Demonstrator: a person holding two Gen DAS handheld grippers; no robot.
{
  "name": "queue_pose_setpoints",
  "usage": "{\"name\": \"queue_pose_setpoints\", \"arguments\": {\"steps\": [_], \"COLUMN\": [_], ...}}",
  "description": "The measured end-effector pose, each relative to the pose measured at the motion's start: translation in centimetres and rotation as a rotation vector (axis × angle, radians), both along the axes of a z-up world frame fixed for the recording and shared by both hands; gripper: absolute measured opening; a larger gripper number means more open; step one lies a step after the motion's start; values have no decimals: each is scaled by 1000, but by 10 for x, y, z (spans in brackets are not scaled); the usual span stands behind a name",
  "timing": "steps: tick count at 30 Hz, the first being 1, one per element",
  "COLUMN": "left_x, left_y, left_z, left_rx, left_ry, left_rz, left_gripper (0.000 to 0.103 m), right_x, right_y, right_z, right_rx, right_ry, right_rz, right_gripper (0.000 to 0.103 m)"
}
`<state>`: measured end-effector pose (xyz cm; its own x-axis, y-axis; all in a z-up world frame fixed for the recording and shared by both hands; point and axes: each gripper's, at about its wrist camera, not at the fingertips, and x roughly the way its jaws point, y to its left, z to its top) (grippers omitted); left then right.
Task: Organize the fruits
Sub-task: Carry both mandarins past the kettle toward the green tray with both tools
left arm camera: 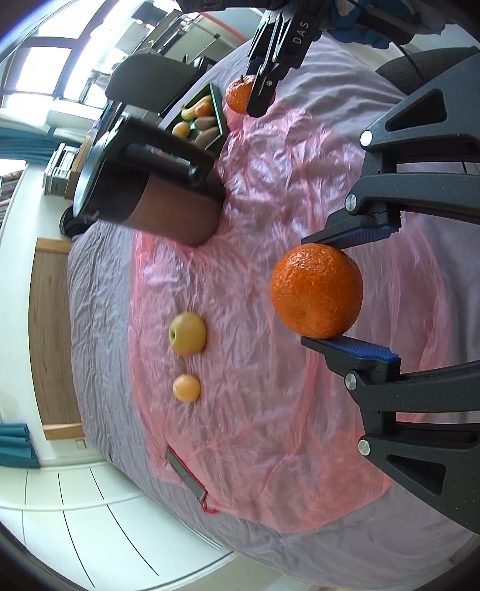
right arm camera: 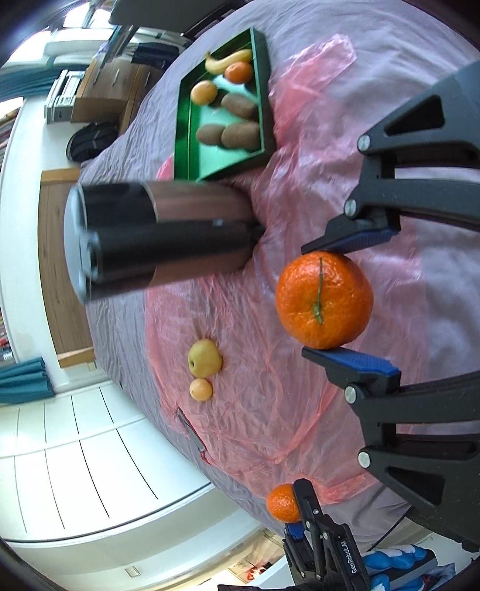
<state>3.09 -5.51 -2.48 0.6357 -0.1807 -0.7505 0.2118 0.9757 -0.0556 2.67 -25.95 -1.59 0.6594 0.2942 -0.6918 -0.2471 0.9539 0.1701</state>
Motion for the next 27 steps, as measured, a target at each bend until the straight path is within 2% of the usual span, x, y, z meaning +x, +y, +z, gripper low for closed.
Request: {"name": "queue_pose_setpoints", "arguments": {"steps": [14, 27], "left_x": [3, 34], "left_y": [-117, -222], "left_z": [9, -5], "left_rx": [-3, 18], "left_ry": [34, 81], "left_rz": [-207, -368], "left_gripper": [39, 39], "right_x": [-20, -16], "right_y": [-127, -234], "right_z": [-16, -40], "right_rx": [47, 76], "right_ry": [3, 7], "right_rz": [-226, -411], "right_gripper": [77, 77]}}
